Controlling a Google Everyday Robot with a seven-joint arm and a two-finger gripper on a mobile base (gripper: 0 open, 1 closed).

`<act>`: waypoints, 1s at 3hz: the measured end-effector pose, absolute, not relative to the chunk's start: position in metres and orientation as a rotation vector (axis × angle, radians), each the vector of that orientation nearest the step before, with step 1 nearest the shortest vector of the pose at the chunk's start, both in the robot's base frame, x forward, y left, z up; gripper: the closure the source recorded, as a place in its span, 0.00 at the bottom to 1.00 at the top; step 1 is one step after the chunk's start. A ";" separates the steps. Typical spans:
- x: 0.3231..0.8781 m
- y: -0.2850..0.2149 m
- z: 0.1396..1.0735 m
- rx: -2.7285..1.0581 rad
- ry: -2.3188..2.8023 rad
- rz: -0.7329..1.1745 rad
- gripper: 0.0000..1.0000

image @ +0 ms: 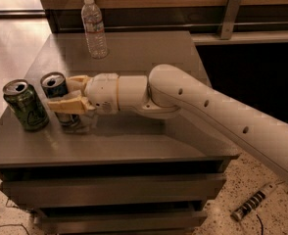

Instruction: Move redbull can near green can

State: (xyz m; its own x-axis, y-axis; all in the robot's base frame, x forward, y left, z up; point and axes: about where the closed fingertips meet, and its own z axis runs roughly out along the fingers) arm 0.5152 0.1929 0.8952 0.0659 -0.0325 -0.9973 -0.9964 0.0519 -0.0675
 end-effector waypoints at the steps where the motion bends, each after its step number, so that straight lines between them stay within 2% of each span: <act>1: 0.514 0.195 0.896 -1.227 1.204 1.109 0.51; 3: 0.511 0.199 0.897 -1.233 1.199 1.114 0.05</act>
Offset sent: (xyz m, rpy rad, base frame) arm -0.0014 0.0020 0.0005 0.0000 -0.0008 0.0042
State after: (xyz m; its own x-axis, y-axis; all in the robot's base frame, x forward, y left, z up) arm 0.5110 0.1986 0.8969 0.0687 -0.0317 -0.9971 -0.9968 0.0398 -0.0700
